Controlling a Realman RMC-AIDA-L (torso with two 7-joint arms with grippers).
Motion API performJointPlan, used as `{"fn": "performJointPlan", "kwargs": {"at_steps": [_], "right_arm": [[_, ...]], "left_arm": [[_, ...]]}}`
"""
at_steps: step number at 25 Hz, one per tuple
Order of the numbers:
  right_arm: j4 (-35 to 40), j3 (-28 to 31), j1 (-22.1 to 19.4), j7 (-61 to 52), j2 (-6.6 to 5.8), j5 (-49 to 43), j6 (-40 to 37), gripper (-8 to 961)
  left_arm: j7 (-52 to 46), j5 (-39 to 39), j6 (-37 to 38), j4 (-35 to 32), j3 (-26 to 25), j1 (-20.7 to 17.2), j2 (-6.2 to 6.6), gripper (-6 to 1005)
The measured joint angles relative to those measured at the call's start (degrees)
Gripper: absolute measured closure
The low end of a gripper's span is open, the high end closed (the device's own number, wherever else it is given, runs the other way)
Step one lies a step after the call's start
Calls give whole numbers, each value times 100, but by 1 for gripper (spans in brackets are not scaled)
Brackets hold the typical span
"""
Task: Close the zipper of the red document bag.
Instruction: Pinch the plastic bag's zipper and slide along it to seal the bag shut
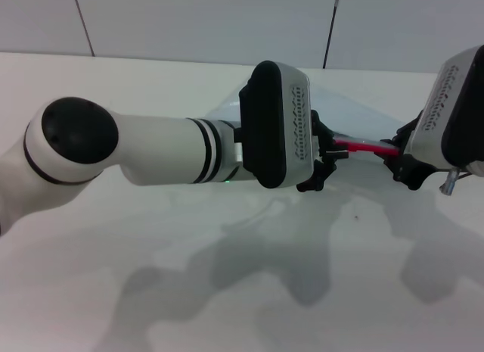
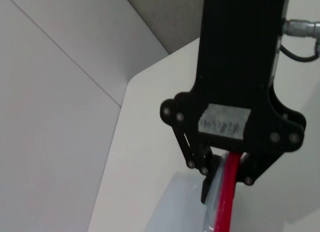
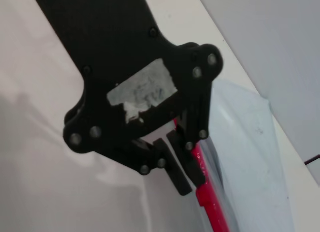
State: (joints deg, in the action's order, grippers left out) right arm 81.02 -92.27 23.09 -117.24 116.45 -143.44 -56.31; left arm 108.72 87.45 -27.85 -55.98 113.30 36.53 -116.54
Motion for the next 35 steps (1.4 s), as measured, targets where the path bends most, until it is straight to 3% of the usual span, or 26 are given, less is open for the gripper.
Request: {"fn": "performJointPlan", "kwargs": {"at_steps": [35], "right_arm": [[239,58,-158,0,0,0,33,905]], "left_arm": [[9,-34,210,-8,-1,-137,15,941]]}}
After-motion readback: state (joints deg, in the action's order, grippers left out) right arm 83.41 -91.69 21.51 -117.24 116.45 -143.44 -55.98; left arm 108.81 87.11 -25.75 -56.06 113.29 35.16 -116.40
